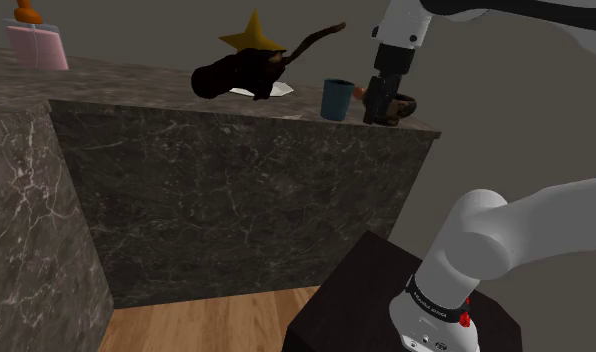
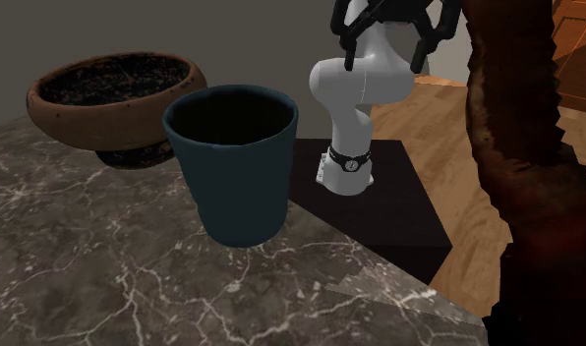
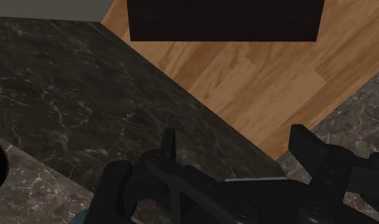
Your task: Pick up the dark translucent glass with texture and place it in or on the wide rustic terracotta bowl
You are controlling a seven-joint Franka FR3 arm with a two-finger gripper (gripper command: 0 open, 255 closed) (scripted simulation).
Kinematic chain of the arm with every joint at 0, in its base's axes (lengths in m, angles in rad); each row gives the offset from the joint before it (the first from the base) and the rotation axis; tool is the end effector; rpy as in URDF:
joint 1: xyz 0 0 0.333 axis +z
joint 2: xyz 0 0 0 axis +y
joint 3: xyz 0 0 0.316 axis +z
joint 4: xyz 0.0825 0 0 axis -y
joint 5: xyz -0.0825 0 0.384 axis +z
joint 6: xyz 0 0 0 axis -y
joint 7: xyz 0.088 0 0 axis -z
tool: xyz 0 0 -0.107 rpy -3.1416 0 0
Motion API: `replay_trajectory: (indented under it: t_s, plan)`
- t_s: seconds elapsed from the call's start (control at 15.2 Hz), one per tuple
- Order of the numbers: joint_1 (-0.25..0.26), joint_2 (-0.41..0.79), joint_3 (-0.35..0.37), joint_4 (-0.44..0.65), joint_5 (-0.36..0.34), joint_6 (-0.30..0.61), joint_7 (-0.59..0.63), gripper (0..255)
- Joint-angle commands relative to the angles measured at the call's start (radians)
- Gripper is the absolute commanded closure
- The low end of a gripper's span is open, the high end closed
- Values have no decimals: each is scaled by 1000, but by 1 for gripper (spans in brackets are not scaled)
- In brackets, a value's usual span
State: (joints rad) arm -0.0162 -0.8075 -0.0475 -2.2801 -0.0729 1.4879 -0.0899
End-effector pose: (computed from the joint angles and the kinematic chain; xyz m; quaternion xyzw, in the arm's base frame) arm 0.2913 -0.0326 0.6249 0.9996 0.0170 0.0060 0.0196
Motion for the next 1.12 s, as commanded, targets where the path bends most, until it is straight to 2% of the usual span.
replay_trajectory:
  t_s: [0.0, 0.53, 1.06]
  plan:
    - [0, 0, 0, 0, 0, 0, 0, 0]
    - [-12, 290, -65, 242, -61, 60, -88, 0]
    - [-24, 592, -121, 568, -78, 55, -182, 0]
